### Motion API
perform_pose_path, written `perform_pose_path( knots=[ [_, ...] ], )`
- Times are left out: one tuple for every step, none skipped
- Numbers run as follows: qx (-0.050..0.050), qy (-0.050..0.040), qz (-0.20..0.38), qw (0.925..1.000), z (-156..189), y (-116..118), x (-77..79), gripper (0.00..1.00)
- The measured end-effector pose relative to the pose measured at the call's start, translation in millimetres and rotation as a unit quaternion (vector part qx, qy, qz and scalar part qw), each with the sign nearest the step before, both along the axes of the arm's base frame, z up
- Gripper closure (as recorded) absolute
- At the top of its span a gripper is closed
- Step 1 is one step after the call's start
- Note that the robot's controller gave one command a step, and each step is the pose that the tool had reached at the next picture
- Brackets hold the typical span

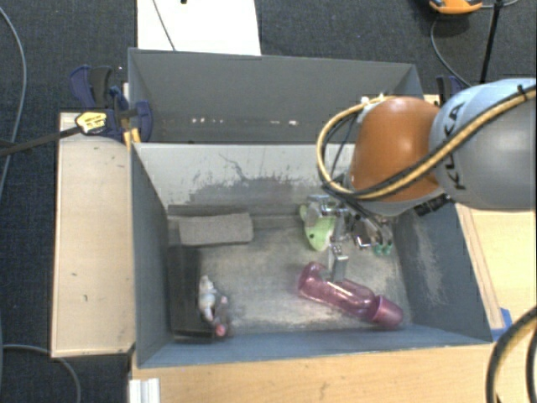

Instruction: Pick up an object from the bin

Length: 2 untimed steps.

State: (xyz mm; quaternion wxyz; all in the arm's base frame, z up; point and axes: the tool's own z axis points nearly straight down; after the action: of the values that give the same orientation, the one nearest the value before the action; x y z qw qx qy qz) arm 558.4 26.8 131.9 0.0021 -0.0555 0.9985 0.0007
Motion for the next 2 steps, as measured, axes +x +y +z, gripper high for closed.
perform_pose_path(
  knots=[
    [-0.002, 0.0023, 0.042, 0.9991, 2.1, -18.6, -18.4, 0.0],
    [-0.001, -0.0031, 0.163, 0.9867, -33.5, -8.1, -36.3, 0.0]
  ],
)
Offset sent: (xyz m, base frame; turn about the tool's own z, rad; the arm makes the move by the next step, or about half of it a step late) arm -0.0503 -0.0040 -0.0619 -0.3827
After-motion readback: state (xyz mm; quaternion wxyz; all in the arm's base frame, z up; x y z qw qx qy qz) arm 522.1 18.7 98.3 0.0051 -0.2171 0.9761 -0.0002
